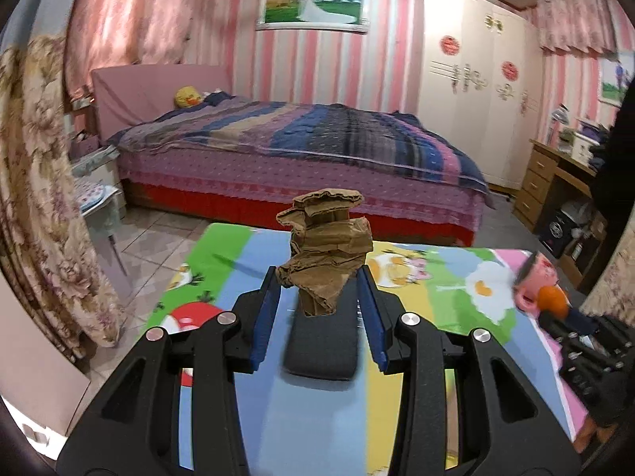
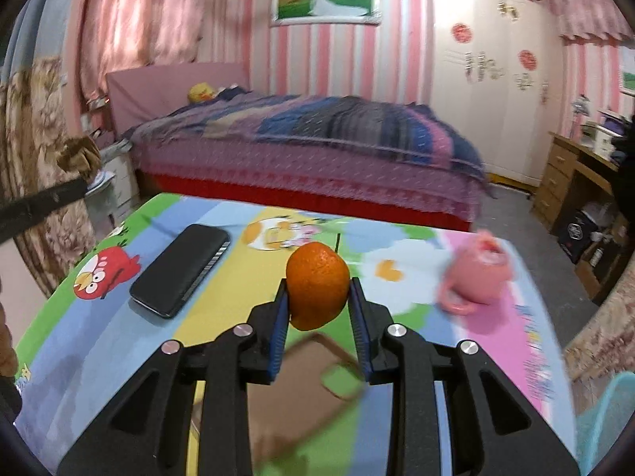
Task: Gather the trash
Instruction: 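Carry the brown paper and mandarin over the light-blue basket with both tools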
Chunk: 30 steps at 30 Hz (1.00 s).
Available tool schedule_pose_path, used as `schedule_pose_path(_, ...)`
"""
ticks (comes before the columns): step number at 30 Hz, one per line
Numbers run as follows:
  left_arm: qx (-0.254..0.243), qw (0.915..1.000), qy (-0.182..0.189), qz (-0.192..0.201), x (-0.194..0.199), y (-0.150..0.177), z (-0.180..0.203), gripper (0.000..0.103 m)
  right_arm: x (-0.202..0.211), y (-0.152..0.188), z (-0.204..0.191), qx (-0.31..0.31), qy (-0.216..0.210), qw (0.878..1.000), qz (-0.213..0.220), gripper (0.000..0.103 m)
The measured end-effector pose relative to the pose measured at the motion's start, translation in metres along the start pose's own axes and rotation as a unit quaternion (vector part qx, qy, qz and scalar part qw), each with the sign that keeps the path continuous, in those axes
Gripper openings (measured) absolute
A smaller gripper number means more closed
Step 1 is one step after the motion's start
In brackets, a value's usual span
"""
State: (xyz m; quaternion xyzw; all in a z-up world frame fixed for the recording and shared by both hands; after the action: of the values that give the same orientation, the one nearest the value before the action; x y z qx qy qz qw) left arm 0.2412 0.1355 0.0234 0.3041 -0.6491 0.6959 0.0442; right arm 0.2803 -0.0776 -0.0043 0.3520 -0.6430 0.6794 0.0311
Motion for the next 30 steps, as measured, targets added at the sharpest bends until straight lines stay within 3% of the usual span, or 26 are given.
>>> schedule_pose_path(15,-0.081,0.9939,0.072,0.020,0.050,0.019,0.118,0.039,0.123,0.037,0.092,-0.049,0.104,0.993,0.026,0.030)
schedule_pose_path(24,-0.114,0.9895,0.088,0.017,0.068,0.035,0.171,0.039,0.145,0.050,0.129,-0.065,0.118,0.990,0.039,0.029)
schedule_pose_path(30,-0.130,0.9851,0.112,0.015,0.083,0.046,0.230,0.039,0.170,0.058,0.166,-0.072,0.149,0.985,0.045,0.029)
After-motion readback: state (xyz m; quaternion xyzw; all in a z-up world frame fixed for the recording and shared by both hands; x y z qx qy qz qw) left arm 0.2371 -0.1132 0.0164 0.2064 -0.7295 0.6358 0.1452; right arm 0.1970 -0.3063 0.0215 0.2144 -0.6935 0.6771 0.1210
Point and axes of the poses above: each gripper's, at about its wrist camera, not at the fingertips, and x roughly against the way its jaws point, z to its right, y to its underside, the point moved 6 cm from there along -x, roughly the way its jaws point, and after that the axes turned 10 degrees about -y, right-handed, at the moved point
